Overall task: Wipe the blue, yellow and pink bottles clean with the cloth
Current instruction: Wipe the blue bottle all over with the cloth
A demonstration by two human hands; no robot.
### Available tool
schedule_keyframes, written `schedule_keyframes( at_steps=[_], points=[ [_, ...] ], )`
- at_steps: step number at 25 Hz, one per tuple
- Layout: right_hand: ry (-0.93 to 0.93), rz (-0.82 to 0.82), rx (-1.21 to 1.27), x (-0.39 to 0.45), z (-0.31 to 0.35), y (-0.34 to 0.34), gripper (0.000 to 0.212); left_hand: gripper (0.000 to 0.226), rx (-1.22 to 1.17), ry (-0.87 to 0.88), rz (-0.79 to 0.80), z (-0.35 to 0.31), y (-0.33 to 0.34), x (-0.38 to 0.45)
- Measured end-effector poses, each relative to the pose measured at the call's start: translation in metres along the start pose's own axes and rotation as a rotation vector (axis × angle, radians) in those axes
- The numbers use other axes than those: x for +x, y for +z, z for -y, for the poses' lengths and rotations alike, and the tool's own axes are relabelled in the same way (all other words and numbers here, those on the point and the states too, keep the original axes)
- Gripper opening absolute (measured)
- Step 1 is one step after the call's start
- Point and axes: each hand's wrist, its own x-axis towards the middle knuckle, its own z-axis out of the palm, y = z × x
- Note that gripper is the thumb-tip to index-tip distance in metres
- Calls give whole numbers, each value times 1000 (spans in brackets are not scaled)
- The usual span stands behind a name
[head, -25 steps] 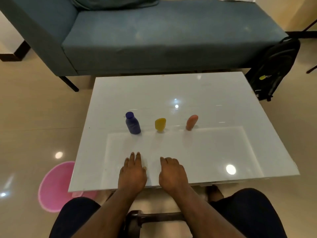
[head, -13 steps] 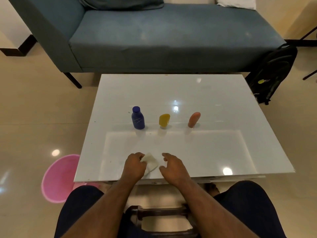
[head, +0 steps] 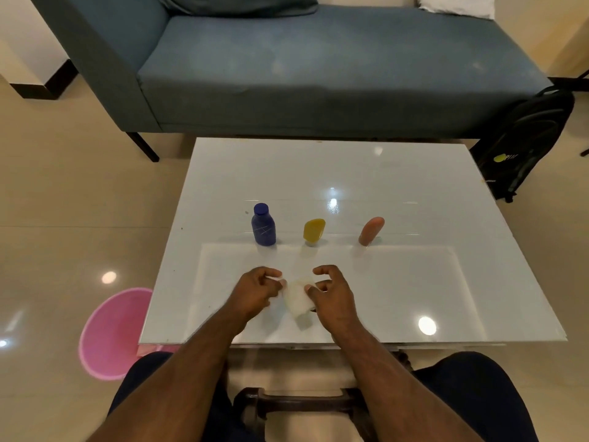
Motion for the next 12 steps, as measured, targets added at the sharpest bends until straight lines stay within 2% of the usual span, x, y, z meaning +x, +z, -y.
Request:
schedule_keyframes(
  at_steps=[3,4,6,8,10,12],
  points=[
    [-17,-34,-35,8,-1,-2,18,32,13,147,-337,-19,-21,14],
    [-29,-26,-29,10,-1,-2,15,42,20,193,-386,-27,-28,20],
    [-51,-6,17,13,-4,-3,15,60,38,241,-351,-44,-38,33],
    [-44,5,64,15,-4,-3,17,72,113,259,-235,-59,-44,45],
    [-22,18,95,17,-2,-4,19,76,192,291,-116,-68,-48,52],
    [-4,37,100,17,-1,-3,23,67,195,324,-52,-74,-48,57]
  ],
)
